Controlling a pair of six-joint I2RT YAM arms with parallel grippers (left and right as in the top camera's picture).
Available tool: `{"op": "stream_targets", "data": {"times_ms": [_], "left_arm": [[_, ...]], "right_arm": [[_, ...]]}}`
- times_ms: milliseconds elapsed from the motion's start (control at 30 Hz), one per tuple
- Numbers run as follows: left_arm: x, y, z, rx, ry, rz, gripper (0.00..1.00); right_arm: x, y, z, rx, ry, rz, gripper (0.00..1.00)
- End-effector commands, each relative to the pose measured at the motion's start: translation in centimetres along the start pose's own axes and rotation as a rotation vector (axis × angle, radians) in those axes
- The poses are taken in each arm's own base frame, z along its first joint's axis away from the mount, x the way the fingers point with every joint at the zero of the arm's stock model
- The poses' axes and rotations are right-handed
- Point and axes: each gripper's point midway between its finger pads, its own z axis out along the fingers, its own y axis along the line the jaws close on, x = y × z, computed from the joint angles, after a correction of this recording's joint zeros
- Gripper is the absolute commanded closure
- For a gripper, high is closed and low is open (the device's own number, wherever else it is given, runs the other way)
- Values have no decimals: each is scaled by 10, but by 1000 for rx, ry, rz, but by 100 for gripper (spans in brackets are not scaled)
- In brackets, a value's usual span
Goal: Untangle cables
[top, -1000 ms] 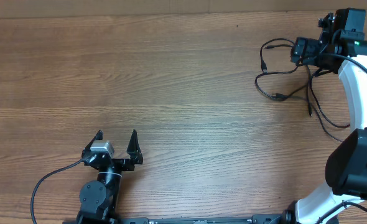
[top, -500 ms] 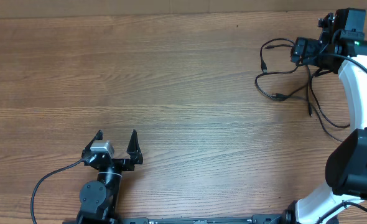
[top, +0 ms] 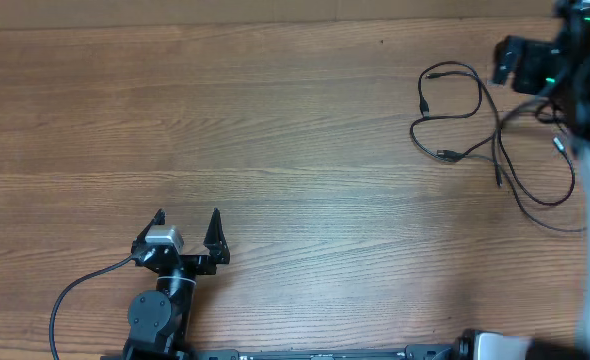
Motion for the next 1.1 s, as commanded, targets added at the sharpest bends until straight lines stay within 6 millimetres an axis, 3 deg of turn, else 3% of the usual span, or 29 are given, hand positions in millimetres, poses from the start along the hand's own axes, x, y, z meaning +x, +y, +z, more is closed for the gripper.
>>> {"op": "stream_targets", "data": {"times_ms": [0,133,233,333,567,1067], "left_arm": [[1,-3,0,14,-2,30,1],[1,-3,0,15,-2,30,0],[1,-3,0,15,-2,30,0],[1,-3,0,14,-2,30,1],[1,-3,0,14,-2,30,0],[1,-3,0,14,-2,30,0]], "right_arm": [[-30,8,-72,-16,-166,-11,0],[-31,13,-135,-20,-261,-17,0],[-16,13,-160,-18,-251,-22,0],[-3,13,-163,-17,-219,-22,0],[30,32,-171,-86,-325,-62,0],[115,49,-129,-250,-717,-65,0]]}}
